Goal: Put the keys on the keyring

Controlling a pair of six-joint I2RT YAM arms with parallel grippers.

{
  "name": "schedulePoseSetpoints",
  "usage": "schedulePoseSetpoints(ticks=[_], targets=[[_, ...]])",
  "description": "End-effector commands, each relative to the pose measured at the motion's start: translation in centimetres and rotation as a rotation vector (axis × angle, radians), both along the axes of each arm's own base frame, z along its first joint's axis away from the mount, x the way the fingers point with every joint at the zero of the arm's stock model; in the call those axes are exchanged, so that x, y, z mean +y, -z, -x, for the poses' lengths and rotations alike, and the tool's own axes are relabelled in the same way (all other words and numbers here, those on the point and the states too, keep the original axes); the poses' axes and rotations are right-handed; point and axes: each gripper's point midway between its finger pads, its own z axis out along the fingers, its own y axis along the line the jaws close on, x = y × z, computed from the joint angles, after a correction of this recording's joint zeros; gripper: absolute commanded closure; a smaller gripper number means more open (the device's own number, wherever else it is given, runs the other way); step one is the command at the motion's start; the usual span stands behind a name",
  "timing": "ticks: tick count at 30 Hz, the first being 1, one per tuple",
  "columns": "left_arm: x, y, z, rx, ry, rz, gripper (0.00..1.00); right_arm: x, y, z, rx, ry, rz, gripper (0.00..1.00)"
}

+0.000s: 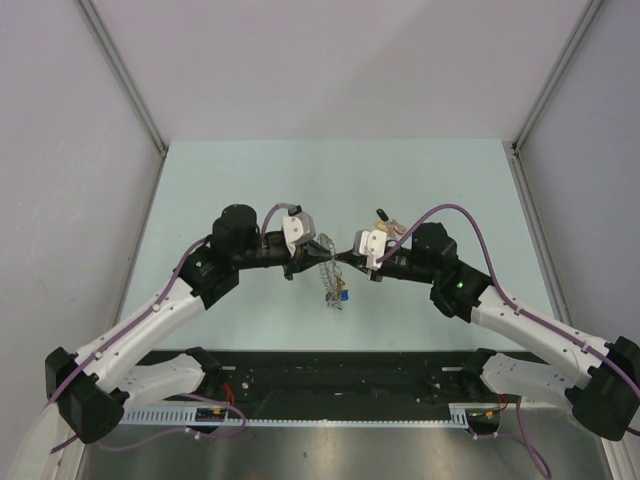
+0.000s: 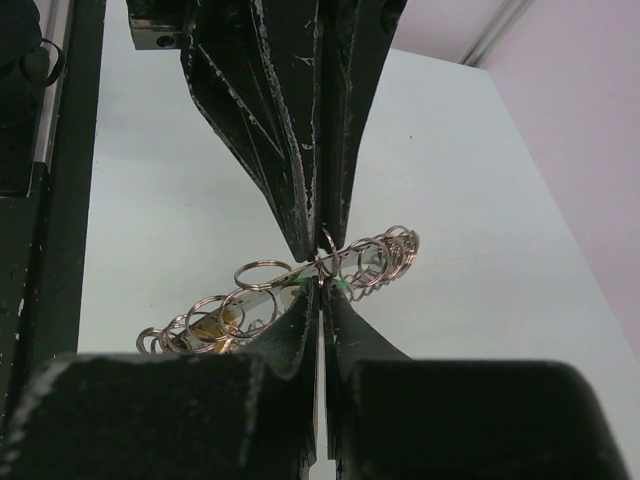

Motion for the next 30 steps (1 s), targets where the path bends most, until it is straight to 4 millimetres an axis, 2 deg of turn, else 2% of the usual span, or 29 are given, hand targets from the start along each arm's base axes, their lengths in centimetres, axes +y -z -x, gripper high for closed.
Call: schedulePoseSetpoints(ticks=[1, 4, 10, 14, 16, 17, 23, 30], targets=[[-0.1, -2.5, 0.5, -0.059, 0.024, 0.056, 0.8, 0.1, -1.9, 0.2, -0.054, -0.012, -0.034, 1.0], [0.2, -2.2, 0.6, -0.068, 0.026, 0.039, 0.73, -0.1, -2.0, 0.4, -0.064, -0.017, -0.03, 1.0], [0.6, -1.2, 1.1, -0.058, 0.065, -0.029, 0.66, 0.0, -1.7, 0.9, -0.072, -0.048, -0.018, 1.0], [0.8, -0.7, 0.5, -0.07, 0.086, -0.081, 0.63, 0.1, -1.6, 1.1, -0.074, -0.062, -0.013, 1.0], [0.9, 0.4, 0.3, -0.041, 0.087, -0.126, 0.62, 0.2, -1.7, 1.3, -0.076, -0.071, -0.013, 1.0], [0.8, -0.1, 0.1, -0.063, 0.098, -0.129, 0.62, 0.2, -1.7, 1.3, -0.076, -0.074, -0.012, 1.0], [0.2, 0.8, 0.0, -0.036, 0.157, -0.178, 0.67, 0.3, -1.5, 1.4, -0.073, -0.086, -0.003, 1.0], [-0.2, 1.9, 1.0, 0.023, 0.237, -0.194, 0.73, 0.4, -1.3, 1.5, -0.071, -0.091, 0.001, 1.0]])
